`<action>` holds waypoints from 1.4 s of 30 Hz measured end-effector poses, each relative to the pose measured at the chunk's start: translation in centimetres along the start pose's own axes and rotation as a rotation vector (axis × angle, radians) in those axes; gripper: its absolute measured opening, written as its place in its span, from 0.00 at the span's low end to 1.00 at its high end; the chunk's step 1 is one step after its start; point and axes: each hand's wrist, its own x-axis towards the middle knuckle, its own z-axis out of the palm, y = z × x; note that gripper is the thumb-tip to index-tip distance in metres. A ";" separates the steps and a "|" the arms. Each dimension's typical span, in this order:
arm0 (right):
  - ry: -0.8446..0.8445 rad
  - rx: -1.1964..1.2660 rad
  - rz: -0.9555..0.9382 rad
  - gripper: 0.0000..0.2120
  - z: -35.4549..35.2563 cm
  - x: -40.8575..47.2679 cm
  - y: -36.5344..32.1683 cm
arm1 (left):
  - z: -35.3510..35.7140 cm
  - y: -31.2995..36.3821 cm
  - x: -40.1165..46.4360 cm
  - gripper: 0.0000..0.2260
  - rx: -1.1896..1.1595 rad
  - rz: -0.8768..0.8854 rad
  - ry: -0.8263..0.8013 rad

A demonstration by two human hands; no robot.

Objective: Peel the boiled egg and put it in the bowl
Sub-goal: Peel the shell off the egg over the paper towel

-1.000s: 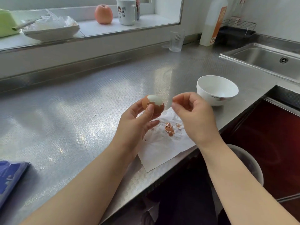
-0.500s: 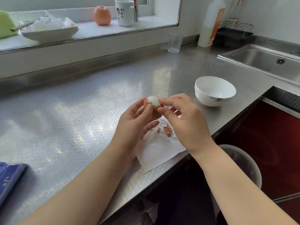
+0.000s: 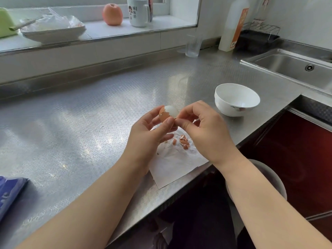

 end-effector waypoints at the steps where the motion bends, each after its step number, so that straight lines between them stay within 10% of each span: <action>1: -0.004 0.009 -0.001 0.04 0.1 0.0 0.1 | 0.1 0.0 0.0 0.29 -0.008 -0.007 -0.005; 10: 0.110 0.332 0.179 0.07 0.2 -0.4 0.8 | 0.0 0.1 0.0 0.15 -0.128 -0.072 -0.023; 20: -0.074 -0.172 0.096 0.06 0.2 -1.5 1.0 | 0.0 0.0 0.3 0.12 -0.157 -0.059 0.008; 32: 0.136 -0.061 -0.099 0.09 1.0 -0.5 -0.3 | -0.3 -0.3 0.4 0.16 -0.073 -0.068 -0.078; 42: -0.030 -0.049 -0.024 0.04 0.4 0.1 -0.2 | -0.4 -0.5 0.5 0.15 -0.018 -0.040 -0.054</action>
